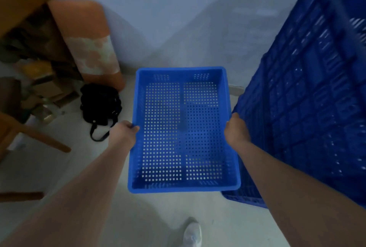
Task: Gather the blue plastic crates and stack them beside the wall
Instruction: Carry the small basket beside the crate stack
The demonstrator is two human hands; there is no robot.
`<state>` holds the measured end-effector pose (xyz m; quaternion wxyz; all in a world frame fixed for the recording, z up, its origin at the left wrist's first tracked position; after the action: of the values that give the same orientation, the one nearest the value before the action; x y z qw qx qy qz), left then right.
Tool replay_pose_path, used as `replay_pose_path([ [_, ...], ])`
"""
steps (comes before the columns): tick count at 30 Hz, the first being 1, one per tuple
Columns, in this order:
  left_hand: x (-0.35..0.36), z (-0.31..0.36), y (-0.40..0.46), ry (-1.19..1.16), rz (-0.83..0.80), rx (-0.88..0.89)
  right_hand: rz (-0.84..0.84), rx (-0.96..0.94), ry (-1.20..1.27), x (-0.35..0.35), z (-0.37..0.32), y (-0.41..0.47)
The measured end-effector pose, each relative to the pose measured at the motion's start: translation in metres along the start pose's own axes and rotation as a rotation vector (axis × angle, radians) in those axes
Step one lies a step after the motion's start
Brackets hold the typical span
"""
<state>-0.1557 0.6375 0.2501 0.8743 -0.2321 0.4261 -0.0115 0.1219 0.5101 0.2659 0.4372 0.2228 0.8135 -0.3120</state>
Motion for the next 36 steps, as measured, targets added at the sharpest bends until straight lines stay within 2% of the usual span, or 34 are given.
replay_pose_path([
  [8, 0.04, 0.081, 0.053, 0.059, -0.109, 0.044, 0.044, 0.17, 0.043, -0.005, 0.012, 0.08],
  [16, 0.075, 0.123, 0.115, 0.057, -0.189, 0.041, 0.055, 0.224, 0.027, 0.011, 0.016, 0.145],
  [23, 0.134, 0.16, 0.195, 0.121, -0.283, 0.083, 0.068, 0.338, 0.018, 0.044, 0.023, 0.223],
  [29, 0.19, 0.168, 0.234, 0.128, -0.375, 0.122, 0.067, 0.47, 0.028, 0.075, 0.048, 0.267],
  [36, 0.265, 0.136, 0.253, 0.145, -0.395, 0.075, 0.002, 0.535, 0.05, 0.125, 0.09, 0.296],
])
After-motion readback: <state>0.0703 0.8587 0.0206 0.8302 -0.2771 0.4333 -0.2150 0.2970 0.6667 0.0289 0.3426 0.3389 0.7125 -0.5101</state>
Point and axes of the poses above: each hand's wrist, its own y-axis towards the middle knuckle, its own x-axis out of the palm, z = x × y, the point moved 1 cm from there along y, towards the middle knuckle, and after that the axes turned 3 degrees about -x, right-handed, at the moved point
